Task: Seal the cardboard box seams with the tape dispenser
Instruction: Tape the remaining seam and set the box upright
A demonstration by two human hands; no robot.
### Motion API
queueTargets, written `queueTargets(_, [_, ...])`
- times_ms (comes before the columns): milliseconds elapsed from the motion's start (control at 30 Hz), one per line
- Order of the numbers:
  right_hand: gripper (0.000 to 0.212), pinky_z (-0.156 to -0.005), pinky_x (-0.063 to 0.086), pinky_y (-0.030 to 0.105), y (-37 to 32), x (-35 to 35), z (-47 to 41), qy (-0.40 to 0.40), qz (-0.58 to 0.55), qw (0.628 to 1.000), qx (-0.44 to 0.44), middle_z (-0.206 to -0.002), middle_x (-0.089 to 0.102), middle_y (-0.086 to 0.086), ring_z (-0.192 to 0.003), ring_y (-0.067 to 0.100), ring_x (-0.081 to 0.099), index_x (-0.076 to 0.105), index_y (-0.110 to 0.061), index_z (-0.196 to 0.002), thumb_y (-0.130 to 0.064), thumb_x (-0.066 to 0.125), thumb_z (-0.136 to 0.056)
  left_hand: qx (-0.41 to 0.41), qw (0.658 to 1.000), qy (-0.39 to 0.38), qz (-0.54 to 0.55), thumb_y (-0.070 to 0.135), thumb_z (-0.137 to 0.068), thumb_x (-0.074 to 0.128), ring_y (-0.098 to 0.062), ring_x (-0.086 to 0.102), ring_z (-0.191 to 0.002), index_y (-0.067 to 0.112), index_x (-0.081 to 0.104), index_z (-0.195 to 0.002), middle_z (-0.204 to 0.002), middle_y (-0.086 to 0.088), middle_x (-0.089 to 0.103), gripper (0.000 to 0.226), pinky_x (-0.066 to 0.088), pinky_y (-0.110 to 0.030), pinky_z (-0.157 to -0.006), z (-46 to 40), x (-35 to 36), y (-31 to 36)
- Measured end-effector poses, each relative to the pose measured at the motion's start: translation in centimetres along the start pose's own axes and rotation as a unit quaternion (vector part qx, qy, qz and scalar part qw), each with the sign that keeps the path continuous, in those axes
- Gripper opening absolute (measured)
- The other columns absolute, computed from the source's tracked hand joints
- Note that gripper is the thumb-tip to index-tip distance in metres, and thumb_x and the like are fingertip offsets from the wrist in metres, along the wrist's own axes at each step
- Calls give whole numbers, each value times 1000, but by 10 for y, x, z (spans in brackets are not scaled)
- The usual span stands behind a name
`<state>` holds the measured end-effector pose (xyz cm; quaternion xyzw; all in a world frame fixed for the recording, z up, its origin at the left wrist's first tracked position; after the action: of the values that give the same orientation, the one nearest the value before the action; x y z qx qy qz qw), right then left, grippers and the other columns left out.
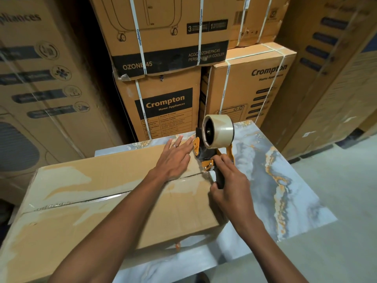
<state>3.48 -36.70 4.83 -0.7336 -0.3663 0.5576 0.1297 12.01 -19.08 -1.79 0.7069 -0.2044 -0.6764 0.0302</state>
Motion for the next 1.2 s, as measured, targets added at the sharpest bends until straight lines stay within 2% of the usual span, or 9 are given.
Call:
queueTargets(167, [73,-84,54,36,1,-1,0,-12,2,1000,2,-142,52,-8,-110,21,59,54,-21,-138,-1,70,-70,-51,998,8,-24,37,-96,17,-20,7,-156,32,17,-161,-167,9,20,65,2,-52,-125,-3,-1,-2])
queueTargets(300, [65,-66,52,39,-7,0,1,-29,5,999,-21,-122,51,-9,-90,25,57,51,-23,-127,1,65,-69,-71,997,3,-42,40,-94,14,-21,6,-157,30,20,-161,-167,10,21,68,1,-54,-125,-3,-1,0])
queueTargets(367, [64,-64,52,40,-9,-2,4,-26,8,999,-26,-121,51,-9,-88,26,57,51,-23,-125,3,64,-68,-76,996,-4,-44,41,-94,13,-22,5,-157,30,19,-161,-167,10,20,68,1,-54,-125,-2,0,0])
queueTargets(567, [70,-73,55,39,-3,-8,23,-23,16,999,-15,-135,53,-7,-100,27,62,52,-24,-132,1,66,-68,-76,996,-12,-46,33,-105,23,-25,3,-157,31,18,-161,-168,11,16,56,-2,-54,-124,-1,1,1])
queueTargets(767, [75,-83,53,35,5,-15,58,-38,30,999,8,-151,46,-6,-112,24,63,49,-26,-143,-4,69,-74,-77,996,-14,-52,34,-104,23,-26,6,-156,32,19,-161,-168,11,17,57,0,-56,-124,0,2,2])
queueTargets(900, [76,-93,53,33,8,-21,79,-19,34,999,31,-156,43,-5,-119,21,62,50,-28,-145,-4,74,-77,-73,996,-11,-50,36,-100,18,-27,7,-156,32,19,-161,-168,10,16,61,0,-56,-124,2,3,2])
queueTargets(1067, [75,-94,52,34,9,-22,81,-13,32,999,37,-156,42,-6,-120,20,61,50,-27,-145,-7,74,-78,-50,998,-17,-46,40,-107,12,-25,-5,-156,31,8,-162,-170,5,1,56,-8,-57,-123,15,11,13])
queueTargets(1200, [74,-98,47,28,10,-25,82,0,20,999,41,-154,45,-4,-124,21,60,53,-24,-143,-5,74,-75,5,999,-31,-17,42,-108,11,-17,-15,-154,36,4,-161,-168,11,-8,54,-17,-59,-120,36,20,30])
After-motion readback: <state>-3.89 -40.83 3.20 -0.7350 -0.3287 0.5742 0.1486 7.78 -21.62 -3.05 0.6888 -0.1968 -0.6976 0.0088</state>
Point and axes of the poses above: each hand's wrist, its own z-axis away from the middle knuckle, its own x-axis out of the palm, y = z × x, the point moved 9 cm from there along -z, towards the middle knuckle
